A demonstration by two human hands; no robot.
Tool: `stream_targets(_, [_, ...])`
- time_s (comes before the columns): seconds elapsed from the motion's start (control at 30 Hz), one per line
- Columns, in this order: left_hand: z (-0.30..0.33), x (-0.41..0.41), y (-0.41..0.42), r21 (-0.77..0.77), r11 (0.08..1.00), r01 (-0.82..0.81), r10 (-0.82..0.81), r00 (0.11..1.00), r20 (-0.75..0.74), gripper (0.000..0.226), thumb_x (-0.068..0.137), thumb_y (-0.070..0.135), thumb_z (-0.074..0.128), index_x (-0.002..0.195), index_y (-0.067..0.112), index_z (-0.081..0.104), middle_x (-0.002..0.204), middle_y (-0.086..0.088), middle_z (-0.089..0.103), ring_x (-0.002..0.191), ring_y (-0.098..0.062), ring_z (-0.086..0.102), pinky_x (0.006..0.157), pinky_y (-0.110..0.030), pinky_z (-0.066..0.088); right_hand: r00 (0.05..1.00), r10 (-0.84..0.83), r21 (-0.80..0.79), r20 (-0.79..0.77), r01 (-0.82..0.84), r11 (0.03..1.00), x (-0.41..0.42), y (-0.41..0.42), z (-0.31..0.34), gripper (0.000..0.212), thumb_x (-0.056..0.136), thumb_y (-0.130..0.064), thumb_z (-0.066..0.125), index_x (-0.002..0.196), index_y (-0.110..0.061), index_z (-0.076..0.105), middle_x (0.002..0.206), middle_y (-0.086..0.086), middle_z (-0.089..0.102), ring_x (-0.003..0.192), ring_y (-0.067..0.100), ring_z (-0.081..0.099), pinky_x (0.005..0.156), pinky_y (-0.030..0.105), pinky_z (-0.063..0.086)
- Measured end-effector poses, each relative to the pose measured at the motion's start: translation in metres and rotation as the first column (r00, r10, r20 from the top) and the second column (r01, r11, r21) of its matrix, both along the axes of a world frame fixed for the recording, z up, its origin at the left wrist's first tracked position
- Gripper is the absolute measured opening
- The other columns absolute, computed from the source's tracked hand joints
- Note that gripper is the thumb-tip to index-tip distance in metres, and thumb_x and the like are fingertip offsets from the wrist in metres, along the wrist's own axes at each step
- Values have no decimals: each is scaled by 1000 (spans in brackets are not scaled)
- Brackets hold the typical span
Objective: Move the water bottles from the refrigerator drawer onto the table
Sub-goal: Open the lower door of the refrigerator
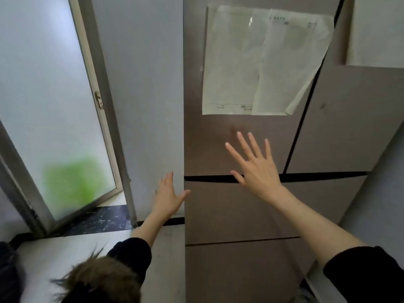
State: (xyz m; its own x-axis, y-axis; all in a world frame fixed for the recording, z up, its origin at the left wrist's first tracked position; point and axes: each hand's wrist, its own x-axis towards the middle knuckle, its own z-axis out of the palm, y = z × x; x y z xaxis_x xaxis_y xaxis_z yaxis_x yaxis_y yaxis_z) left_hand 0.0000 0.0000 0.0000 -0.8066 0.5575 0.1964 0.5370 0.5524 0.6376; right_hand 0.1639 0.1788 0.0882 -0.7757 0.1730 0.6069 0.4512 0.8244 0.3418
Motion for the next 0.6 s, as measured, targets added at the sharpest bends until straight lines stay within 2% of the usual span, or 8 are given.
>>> stream_targets(0.13, [1, -13, 19, 106, 994, 36, -52, 986, 157, 83, 80, 39, 66, 145, 15, 20, 151, -5, 28, 137, -23, 29, 111, -41, 28, 999, -16, 26, 42, 15, 1000, -21, 27, -5, 92, 71, -51, 69, 145, -29, 18, 156, 10, 13, 144, 33, 7, 108, 62, 10])
stream_targets(0.23, [1, -15, 30, 160, 985, 62, -93, 977, 193, 66, 80, 31, 68, 136, 14, 39, 138, -6, 47, 125, -20, 45, 104, -36, 36, 1000, 9, 12, 18, -9, 1000, -32, 39, -22, 97, 71, -50, 68, 146, -30, 9, 157, 7, -10, 142, 29, -20, 109, 62, 4])
stream_targets(0.33, [-3, -16, 36, 209, 978, 3, -52, 972, 230, 54, 81, 28, 67, 128, 12, 47, 128, -7, 56, 117, -20, 52, 100, -36, 42, 1000, 27, 17, -2, -27, 999, -34, 45, -27, 97, 74, -47, 65, 146, -30, 2, 152, 5, -28, 140, 29, -24, 108, 62, -2])
stream_targets(0.5, [-1, -11, 40, 231, 971, -55, -4, 969, 248, 49, 83, 25, 65, 126, 7, 49, 122, -8, 58, 111, -22, 54, 95, -32, 42, 1000, 16, -40, 1, -15, 999, -33, 39, -23, 96, 75, -42, 66, 146, -30, 2, 154, 5, -24, 142, 30, -20, 110, 60, -2])
stream_targets(0.6, [-3, -3, 32, 241, 969, -47, -9, 974, 227, 47, 83, 27, 65, 123, 10, 50, 114, -3, 59, 108, -20, 55, 91, -30, 43, 1000, 18, -165, -1, -18, 986, -30, 18, -36, 90, 73, -40, 69, 146, -23, 18, 156, 14, 4, 143, 37, 3, 110, 59, 15])
